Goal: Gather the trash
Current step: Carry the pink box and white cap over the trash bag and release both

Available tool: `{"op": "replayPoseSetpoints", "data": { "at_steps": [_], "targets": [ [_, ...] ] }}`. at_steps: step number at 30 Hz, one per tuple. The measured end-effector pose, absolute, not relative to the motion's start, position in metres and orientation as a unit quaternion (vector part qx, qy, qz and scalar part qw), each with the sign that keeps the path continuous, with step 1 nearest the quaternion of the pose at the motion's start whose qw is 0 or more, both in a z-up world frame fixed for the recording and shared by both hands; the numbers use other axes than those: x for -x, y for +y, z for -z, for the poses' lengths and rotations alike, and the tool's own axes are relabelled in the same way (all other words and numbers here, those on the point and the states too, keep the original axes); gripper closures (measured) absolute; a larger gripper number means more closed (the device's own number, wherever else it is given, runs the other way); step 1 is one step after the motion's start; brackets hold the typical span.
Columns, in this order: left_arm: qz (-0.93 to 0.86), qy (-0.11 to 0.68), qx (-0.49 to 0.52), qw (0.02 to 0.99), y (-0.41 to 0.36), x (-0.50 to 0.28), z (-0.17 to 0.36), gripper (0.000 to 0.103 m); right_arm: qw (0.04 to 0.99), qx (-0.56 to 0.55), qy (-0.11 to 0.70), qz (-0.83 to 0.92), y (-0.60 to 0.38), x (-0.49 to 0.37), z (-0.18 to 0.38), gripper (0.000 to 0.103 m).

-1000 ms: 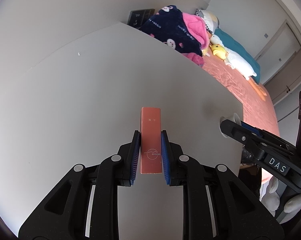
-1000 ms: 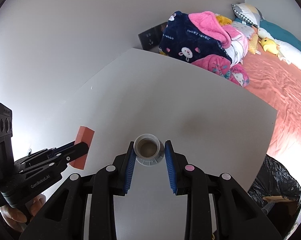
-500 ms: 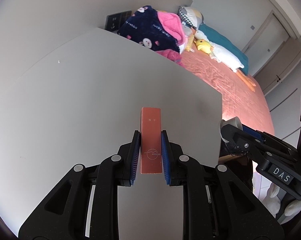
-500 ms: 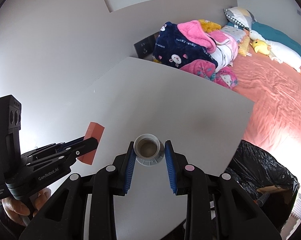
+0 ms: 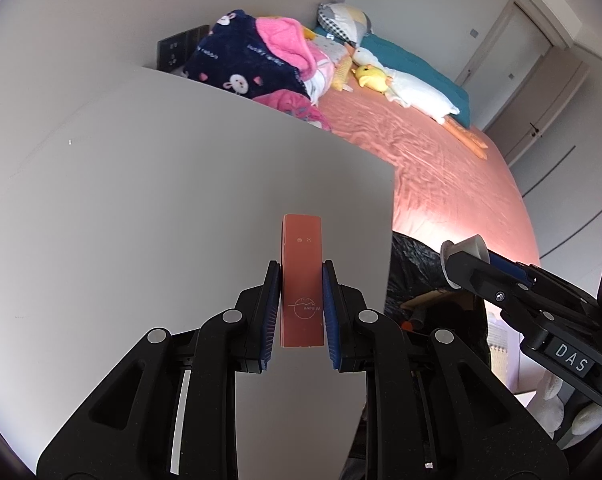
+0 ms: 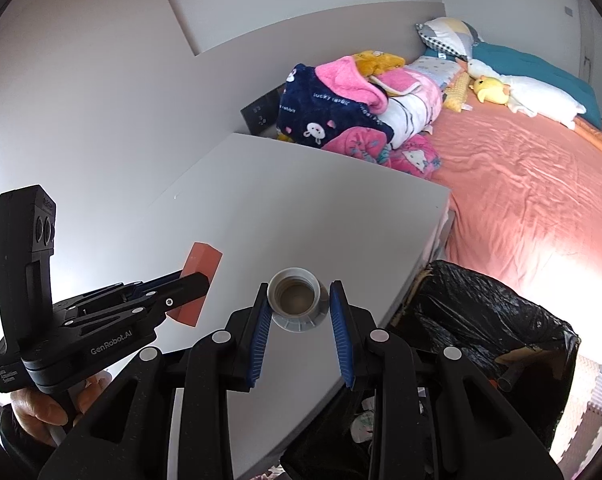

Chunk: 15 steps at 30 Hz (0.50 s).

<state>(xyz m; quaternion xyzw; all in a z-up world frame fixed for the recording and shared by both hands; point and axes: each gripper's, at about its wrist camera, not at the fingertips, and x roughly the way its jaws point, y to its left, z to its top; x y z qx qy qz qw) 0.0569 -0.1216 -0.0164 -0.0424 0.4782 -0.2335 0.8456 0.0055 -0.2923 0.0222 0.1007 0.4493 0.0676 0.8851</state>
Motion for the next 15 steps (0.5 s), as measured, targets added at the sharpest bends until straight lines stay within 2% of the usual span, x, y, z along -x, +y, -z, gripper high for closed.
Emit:
{"op": "replayPoseSetpoints", "data": {
  "at_steps": [15],
  "targets": [
    [0.284, 0.475, 0.017, 0.832, -0.176, -0.041, 0.010, 0.083, 0.897, -0.129, 0.423, -0.019, -0.347, 0.029, -0.040, 0.072]
  ]
}}
